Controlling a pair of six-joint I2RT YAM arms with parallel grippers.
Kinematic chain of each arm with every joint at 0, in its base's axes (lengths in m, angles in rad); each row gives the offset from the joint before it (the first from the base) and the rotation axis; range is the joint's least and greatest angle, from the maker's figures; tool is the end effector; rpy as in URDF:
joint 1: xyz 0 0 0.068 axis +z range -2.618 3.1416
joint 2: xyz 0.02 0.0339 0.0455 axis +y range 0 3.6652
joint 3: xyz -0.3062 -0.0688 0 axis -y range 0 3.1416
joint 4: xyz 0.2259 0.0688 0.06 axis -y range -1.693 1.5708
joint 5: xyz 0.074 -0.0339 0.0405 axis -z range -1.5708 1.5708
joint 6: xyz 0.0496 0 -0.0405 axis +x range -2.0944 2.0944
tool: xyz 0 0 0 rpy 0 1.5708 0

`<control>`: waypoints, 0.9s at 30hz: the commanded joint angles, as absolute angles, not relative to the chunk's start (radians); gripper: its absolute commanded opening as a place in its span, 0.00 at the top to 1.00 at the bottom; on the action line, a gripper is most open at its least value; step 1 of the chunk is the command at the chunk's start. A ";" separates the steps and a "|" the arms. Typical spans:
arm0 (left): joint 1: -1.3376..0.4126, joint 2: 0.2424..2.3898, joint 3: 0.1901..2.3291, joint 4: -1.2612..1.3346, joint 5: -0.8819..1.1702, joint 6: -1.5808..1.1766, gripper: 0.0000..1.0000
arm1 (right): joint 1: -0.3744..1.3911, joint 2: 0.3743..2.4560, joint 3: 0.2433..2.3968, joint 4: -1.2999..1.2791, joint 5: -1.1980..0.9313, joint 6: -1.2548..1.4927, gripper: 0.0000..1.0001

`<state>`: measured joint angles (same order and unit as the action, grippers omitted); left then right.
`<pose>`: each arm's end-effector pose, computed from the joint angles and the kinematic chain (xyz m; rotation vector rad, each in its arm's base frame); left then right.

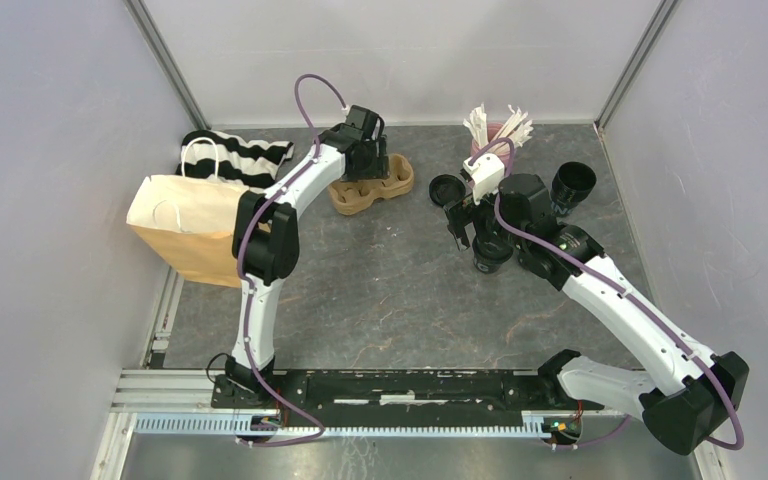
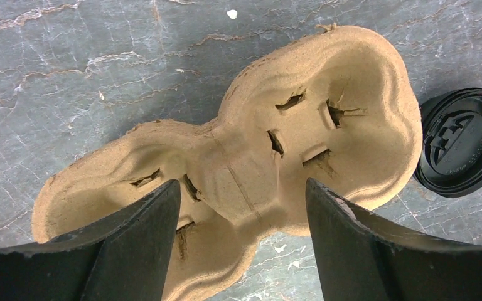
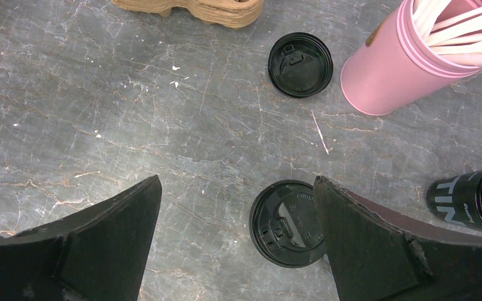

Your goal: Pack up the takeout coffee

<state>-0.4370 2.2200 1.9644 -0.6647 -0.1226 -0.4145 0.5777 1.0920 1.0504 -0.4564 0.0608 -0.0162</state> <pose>0.4678 -0.2118 0.2603 -0.0235 2.4931 -0.2078 0.1823 0.1152 0.3768 -0.5725 1.9995 0.2818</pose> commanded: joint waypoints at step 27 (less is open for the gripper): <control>-0.433 2.252 2.059 -0.702 -0.128 -0.342 0.36 | 0.575 1.073 1.047 -0.415 0.054 -0.011 0.02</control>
<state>-0.4370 2.2707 2.0205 -0.7097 -0.1253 -0.3790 0.5777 1.0920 1.0500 -0.4561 0.0601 -0.0162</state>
